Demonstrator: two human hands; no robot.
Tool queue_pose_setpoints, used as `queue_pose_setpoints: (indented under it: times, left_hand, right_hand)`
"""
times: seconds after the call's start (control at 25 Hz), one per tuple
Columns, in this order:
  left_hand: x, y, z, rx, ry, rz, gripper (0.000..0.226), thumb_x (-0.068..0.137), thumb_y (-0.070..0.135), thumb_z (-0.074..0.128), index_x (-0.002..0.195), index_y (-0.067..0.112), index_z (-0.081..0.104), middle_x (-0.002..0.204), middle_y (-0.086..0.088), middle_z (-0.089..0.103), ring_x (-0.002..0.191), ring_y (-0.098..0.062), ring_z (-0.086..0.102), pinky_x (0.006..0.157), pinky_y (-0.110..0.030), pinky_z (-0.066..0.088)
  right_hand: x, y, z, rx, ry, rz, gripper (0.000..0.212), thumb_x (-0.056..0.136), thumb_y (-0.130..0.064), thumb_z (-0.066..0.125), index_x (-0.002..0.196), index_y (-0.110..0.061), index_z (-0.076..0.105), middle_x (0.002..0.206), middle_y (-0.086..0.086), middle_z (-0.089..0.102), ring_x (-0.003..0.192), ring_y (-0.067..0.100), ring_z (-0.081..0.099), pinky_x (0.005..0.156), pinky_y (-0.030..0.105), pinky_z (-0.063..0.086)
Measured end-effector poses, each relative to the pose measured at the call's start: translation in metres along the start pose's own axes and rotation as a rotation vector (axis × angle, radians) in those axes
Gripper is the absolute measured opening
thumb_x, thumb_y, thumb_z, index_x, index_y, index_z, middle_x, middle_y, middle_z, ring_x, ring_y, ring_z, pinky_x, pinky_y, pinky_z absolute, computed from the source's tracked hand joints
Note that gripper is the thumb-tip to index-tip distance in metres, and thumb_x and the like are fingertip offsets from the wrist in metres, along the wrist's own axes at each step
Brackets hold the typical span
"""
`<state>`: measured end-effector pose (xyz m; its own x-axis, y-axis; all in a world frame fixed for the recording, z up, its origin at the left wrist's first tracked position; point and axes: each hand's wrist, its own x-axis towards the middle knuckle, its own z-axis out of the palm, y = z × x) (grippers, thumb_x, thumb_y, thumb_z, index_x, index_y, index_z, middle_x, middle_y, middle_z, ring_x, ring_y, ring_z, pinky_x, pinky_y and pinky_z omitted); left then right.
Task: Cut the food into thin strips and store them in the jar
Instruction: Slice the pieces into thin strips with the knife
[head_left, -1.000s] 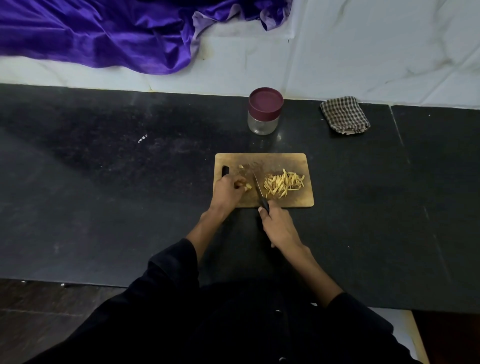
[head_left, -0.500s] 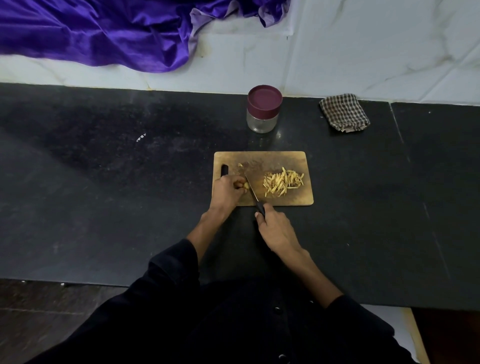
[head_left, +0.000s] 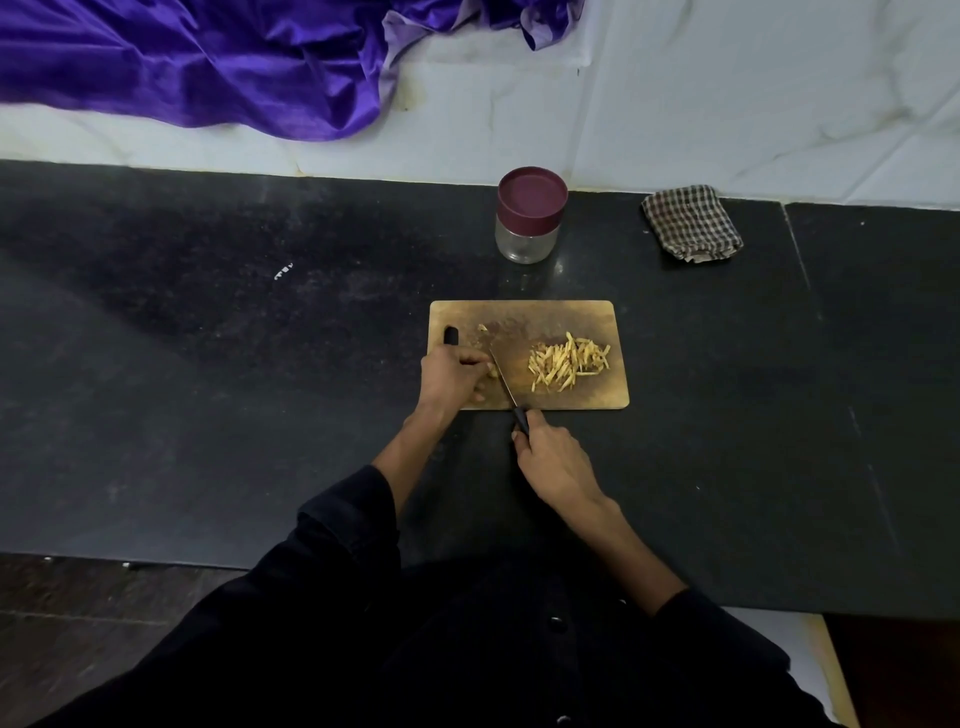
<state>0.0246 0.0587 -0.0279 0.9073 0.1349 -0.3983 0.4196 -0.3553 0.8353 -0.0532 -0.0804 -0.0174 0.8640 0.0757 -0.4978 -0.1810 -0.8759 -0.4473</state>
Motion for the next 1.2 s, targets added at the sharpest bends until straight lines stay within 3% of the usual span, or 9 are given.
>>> queue_pose_setpoints:
  times: [0.12, 0.32, 0.48, 0.8, 0.88, 1.04, 1.2]
  left_hand:
    - [0.000, 0.003, 0.001, -0.014, 0.009, -0.023, 0.010, 0.086, 0.005, 0.066, 0.094, 0.003, 0.071, 0.070, 0.000, 0.065, 0.057, -0.008, 0.061, 0.049, -0.018, 0.055]
    - [0.002, 0.004, 0.004, 0.011, 0.039, -0.049, 0.006, 0.085, 0.005, 0.067, 0.088, 0.004, 0.072, 0.072, -0.002, 0.066, 0.057, -0.008, 0.062, 0.049, -0.019, 0.055]
    - [0.003, 0.005, 0.003, 0.036, 0.030, -0.053, 0.007, 0.086, 0.004, 0.065, 0.088, 0.004, 0.071, 0.076, -0.005, 0.068, 0.059, -0.010, 0.064, 0.051, -0.020, 0.056]
    - [0.005, 0.002, 0.007, 0.042, 0.072, -0.034, 0.009, 0.084, 0.002, 0.067, 0.078, 0.007, 0.071, 0.075, -0.004, 0.068, 0.057, -0.008, 0.062, 0.048, -0.019, 0.054]
    - [0.005, 0.002, 0.010, 0.057, 0.086, -0.019, 0.015, 0.084, 0.002, 0.067, 0.072, 0.011, 0.070, 0.076, -0.003, 0.069, 0.058, -0.010, 0.064, 0.051, -0.024, 0.057]
    - [0.006, 0.002, 0.010, 0.051, 0.075, -0.038, 0.010, 0.084, 0.003, 0.067, 0.077, 0.008, 0.071, 0.077, -0.001, 0.068, 0.056, -0.011, 0.064, 0.056, -0.029, 0.059]
    - [0.006, 0.000, 0.012, 0.046, 0.090, -0.050, 0.011, 0.085, 0.003, 0.066, 0.077, 0.008, 0.071, 0.080, -0.003, 0.069, 0.057, -0.014, 0.065, 0.058, -0.034, 0.060]
  right_hand:
    - [0.001, 0.001, -0.002, 0.070, 0.006, 0.018, 0.030, 0.105, -0.031, 0.041, 0.127, -0.013, 0.047, 0.111, 0.013, 0.063, 0.102, 0.032, 0.063, 0.081, 0.043, 0.051]
    - [0.006, -0.005, -0.002, 0.189, 0.058, 0.047, 0.032, 0.105, -0.038, 0.037, 0.119, -0.011, 0.047, 0.100, 0.017, 0.066, 0.089, 0.038, 0.067, 0.075, 0.056, 0.056]
    - [0.010, -0.018, 0.002, 0.179, 0.036, 0.050, 0.028, 0.105, -0.037, 0.037, 0.111, -0.012, 0.047, 0.098, 0.017, 0.066, 0.087, 0.036, 0.068, 0.075, 0.054, 0.057]
    - [0.018, -0.026, 0.006, 0.090, 0.023, 0.077, 0.028, 0.105, -0.032, 0.037, 0.117, -0.008, 0.047, 0.107, 0.017, 0.063, 0.091, 0.036, 0.068, 0.079, 0.053, 0.056]
    - [0.015, -0.024, 0.010, 0.067, 0.006, 0.084, 0.029, 0.106, -0.031, 0.037, 0.121, -0.008, 0.046, 0.111, 0.018, 0.063, 0.097, 0.036, 0.066, 0.082, 0.052, 0.055]
    - [0.007, -0.015, 0.016, 0.031, -0.021, 0.080, 0.028, 0.106, -0.031, 0.037, 0.121, -0.009, 0.045, 0.111, 0.016, 0.064, 0.099, 0.033, 0.065, 0.083, 0.051, 0.054]
    - [0.005, -0.008, 0.012, 0.001, 0.045, 0.101, 0.028, 0.105, -0.030, 0.036, 0.120, -0.008, 0.048, 0.113, 0.016, 0.064, 0.105, 0.035, 0.062, 0.083, 0.047, 0.051]
